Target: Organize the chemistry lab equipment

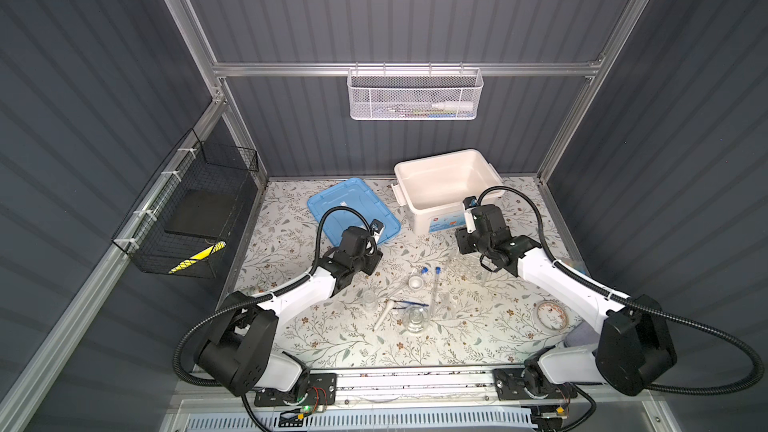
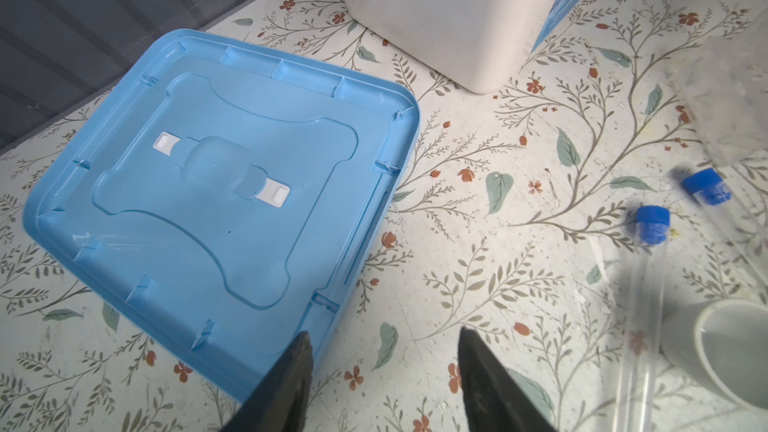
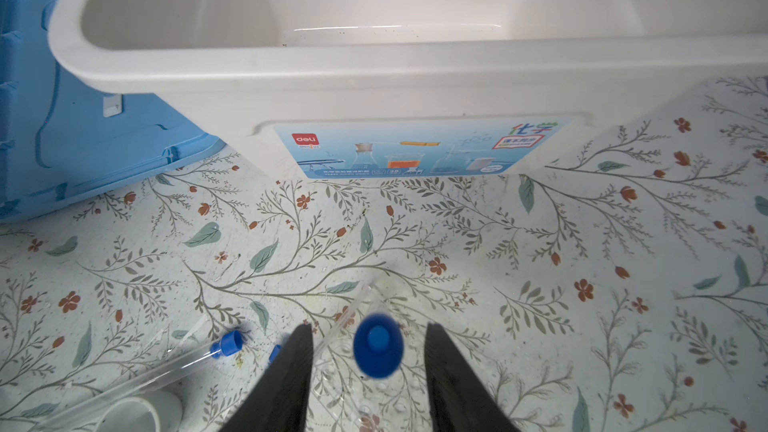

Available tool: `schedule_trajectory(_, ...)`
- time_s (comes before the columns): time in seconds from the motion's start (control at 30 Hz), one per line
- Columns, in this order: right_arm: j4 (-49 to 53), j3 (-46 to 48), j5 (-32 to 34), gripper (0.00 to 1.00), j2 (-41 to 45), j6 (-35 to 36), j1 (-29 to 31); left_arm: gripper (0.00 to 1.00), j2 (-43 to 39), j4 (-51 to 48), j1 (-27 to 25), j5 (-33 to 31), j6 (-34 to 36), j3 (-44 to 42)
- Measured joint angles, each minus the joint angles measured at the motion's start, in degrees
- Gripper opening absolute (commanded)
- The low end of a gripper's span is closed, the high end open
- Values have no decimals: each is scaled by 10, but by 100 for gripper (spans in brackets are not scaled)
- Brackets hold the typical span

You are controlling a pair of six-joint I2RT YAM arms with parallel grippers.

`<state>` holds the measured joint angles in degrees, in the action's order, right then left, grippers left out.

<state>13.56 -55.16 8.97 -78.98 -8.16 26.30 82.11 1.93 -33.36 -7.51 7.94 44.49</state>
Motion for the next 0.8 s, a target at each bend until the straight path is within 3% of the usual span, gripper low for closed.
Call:
schedule_trajectory(0.5, -3, 0, -13, 99, 38, -7, -12, 57, 56, -81, -6, 122, 44, 60)
schedule_trajectory(0.8, -17, 16, -24, 99, 63, -9, -24, 57, 97, -125, -32, 163, 76, 94)
